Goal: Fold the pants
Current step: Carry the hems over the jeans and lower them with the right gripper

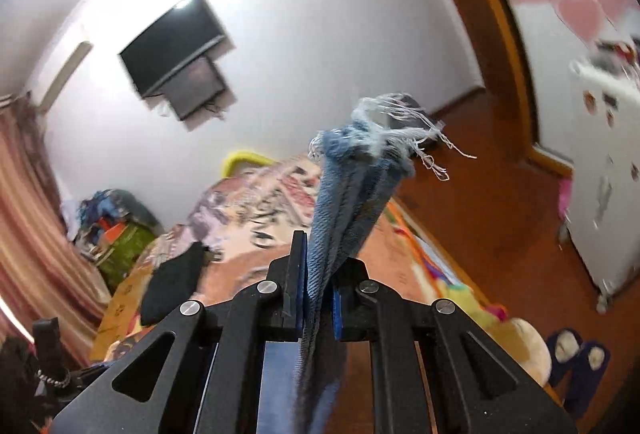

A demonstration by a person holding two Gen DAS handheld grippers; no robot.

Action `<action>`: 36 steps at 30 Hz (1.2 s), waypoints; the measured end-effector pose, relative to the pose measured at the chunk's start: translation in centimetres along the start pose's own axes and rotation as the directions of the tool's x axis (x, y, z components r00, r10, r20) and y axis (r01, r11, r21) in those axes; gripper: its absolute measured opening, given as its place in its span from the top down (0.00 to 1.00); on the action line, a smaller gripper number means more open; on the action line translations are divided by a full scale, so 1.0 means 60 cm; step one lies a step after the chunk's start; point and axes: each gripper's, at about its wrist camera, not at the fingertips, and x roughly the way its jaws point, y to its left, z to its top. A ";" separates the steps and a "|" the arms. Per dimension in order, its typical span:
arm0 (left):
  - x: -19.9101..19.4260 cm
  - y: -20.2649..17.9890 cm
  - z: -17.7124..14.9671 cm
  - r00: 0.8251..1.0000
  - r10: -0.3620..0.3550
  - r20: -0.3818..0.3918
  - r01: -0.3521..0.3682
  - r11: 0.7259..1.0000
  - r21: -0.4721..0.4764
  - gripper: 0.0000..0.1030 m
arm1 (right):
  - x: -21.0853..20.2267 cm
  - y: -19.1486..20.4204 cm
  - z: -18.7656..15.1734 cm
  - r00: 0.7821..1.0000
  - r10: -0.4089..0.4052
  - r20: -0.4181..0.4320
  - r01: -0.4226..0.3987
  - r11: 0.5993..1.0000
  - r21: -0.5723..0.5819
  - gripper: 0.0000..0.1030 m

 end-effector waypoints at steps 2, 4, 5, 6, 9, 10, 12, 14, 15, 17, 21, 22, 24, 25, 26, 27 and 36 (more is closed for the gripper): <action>-0.022 0.038 -0.007 1.000 0.006 0.021 -0.005 0.999 -0.034 0.36 | 0.002 0.033 0.002 1.000 0.019 0.008 -0.018 0.999 -0.037 0.92; -0.040 0.073 -0.015 0.999 0.009 0.038 -0.006 0.998 -0.067 0.36 | 0.005 0.076 0.002 0.999 0.041 0.009 -0.040 0.996 -0.079 0.92; -0.049 0.093 -0.020 0.999 0.010 0.045 -0.006 0.996 -0.087 0.36 | 0.007 0.095 0.000 0.999 0.049 0.009 -0.048 0.994 -0.098 0.92; -0.056 0.110 -0.025 0.999 0.009 0.051 -0.004 0.995 -0.102 0.36 | 0.010 0.110 -0.002 0.998 0.055 0.007 -0.054 0.992 -0.114 0.92; -0.078 0.163 -0.043 0.997 0.023 0.068 -0.013 0.990 -0.139 0.36 | 0.029 0.161 -0.016 0.998 0.070 -0.004 -0.070 0.983 -0.167 0.92; -0.082 0.173 -0.047 0.997 0.030 0.072 -0.020 0.989 -0.145 0.36 | 0.038 0.183 -0.025 0.997 0.078 -0.014 -0.079 0.979 -0.190 0.92; -0.095 0.202 -0.059 0.996 0.048 0.081 -0.034 0.986 -0.165 0.36 | 0.050 0.216 -0.038 0.995 0.094 -0.036 -0.099 0.972 -0.215 0.92; -0.108 0.231 -0.073 0.994 0.061 0.088 -0.044 0.981 -0.188 0.36 | 0.069 0.254 -0.060 0.990 0.116 -0.079 -0.132 0.961 -0.244 0.91; -0.113 0.243 -0.079 0.994 0.067 0.089 -0.048 0.979 -0.198 0.36 | 0.073 0.265 -0.065 0.988 0.123 -0.094 -0.143 0.957 -0.253 0.91; -0.125 0.269 -0.092 0.992 0.084 0.094 -0.062 0.974 -0.219 0.36 | 0.092 0.298 -0.092 0.980 0.136 -0.142 -0.172 0.943 -0.285 0.91; -0.140 0.315 -0.118 0.990 0.110 0.089 -0.083 0.960 -0.269 0.36 | 0.126 0.341 -0.150 0.957 0.147 -0.249 -0.226 0.917 -0.329 0.91; -0.141 0.325 -0.124 0.990 0.113 0.085 -0.085 0.956 -0.282 0.36 | 0.141 0.350 -0.173 0.945 0.148 -0.292 -0.247 0.909 -0.336 0.91; -0.143 0.342 -0.136 0.990 0.122 0.073 -0.094 0.947 -0.306 0.36 | 0.161 0.354 -0.212 0.919 0.149 -0.365 -0.281 0.897 -0.341 0.91; -0.143 0.347 -0.141 0.990 0.125 0.068 -0.098 0.945 -0.313 0.36 | 0.172 0.357 -0.232 0.906 0.143 -0.398 -0.292 0.893 -0.342 0.91; -0.143 0.354 -0.147 0.990 0.129 0.063 -0.103 0.942 -0.320 0.36 | 0.177 0.358 -0.249 0.893 0.140 -0.427 -0.302 0.890 -0.341 0.91; -0.143 0.359 -0.151 0.989 0.134 0.057 -0.108 0.939 -0.327 0.36 | 0.182 0.354 -0.265 0.881 0.137 -0.453 -0.312 0.888 -0.339 0.91; -0.138 0.355 -0.145 0.987 0.154 0.047 -0.130 0.933 -0.335 0.36 | 0.202 0.342 -0.339 0.801 0.086 -0.592 -0.365 0.855 -0.369 0.78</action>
